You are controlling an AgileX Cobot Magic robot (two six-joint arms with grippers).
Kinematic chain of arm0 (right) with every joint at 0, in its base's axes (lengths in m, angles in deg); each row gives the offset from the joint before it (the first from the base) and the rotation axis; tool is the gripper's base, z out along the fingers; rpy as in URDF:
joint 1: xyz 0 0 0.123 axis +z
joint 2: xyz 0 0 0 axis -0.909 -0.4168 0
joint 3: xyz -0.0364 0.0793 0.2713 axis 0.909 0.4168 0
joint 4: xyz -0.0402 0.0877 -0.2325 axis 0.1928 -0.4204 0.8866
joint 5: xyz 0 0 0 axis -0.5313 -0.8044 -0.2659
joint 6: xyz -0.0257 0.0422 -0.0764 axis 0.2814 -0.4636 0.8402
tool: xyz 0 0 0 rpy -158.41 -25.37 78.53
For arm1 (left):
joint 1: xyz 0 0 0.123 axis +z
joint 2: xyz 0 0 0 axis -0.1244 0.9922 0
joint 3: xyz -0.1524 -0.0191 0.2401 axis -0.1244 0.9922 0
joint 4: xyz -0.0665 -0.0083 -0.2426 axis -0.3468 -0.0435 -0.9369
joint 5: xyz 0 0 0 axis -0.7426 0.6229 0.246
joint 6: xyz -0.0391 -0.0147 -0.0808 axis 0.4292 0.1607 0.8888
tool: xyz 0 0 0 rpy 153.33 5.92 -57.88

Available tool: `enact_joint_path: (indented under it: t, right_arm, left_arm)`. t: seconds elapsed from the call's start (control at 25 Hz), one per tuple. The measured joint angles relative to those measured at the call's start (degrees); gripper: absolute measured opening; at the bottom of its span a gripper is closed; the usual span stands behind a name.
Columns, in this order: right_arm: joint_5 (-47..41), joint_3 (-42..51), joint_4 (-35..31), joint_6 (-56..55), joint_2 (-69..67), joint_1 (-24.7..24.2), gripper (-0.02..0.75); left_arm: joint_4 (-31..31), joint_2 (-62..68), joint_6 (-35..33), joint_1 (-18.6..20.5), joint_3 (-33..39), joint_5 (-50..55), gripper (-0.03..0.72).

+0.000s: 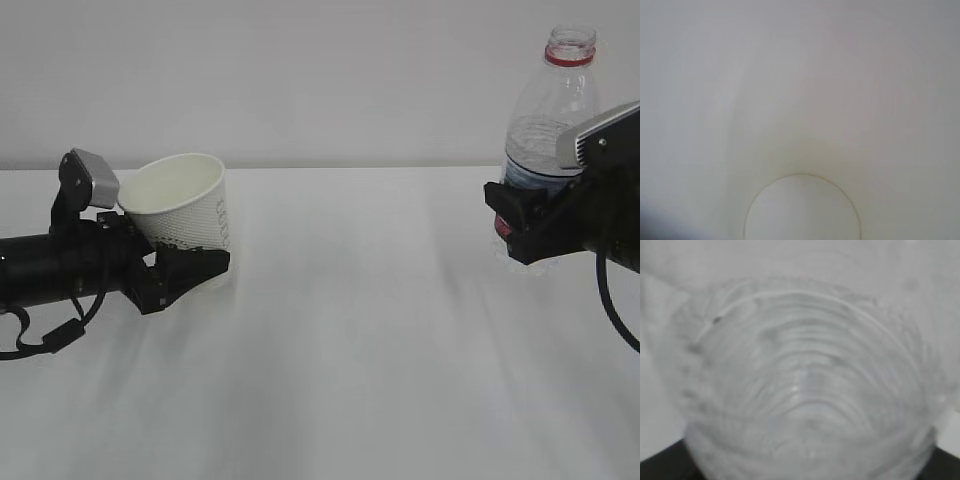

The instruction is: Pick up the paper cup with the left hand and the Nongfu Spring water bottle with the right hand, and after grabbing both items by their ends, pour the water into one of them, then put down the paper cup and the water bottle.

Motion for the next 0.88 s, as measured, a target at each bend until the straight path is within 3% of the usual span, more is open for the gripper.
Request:
enact_joint_path:
  t: [0.16,0.32,0.88]
  right_arm:
    - [-0.09,0.00,0.11,0.10,0.00,0.00,0.482]
    - [-0.11,0.00,0.46,0.10,0.00,0.10,0.482]
    - [-0.42,0.00,6.48,-2.18,0.00,0.10,0.482]
  left_arm:
    - [5.84,-2.00,4.67,0.00,0.00,-1.73,0.540]
    - [7.95,-3.28,7.22,-1.30,0.00,-2.73,0.540]
    - [6.02,-3.56,7.81,-18.41,0.00,-2.81,0.539]
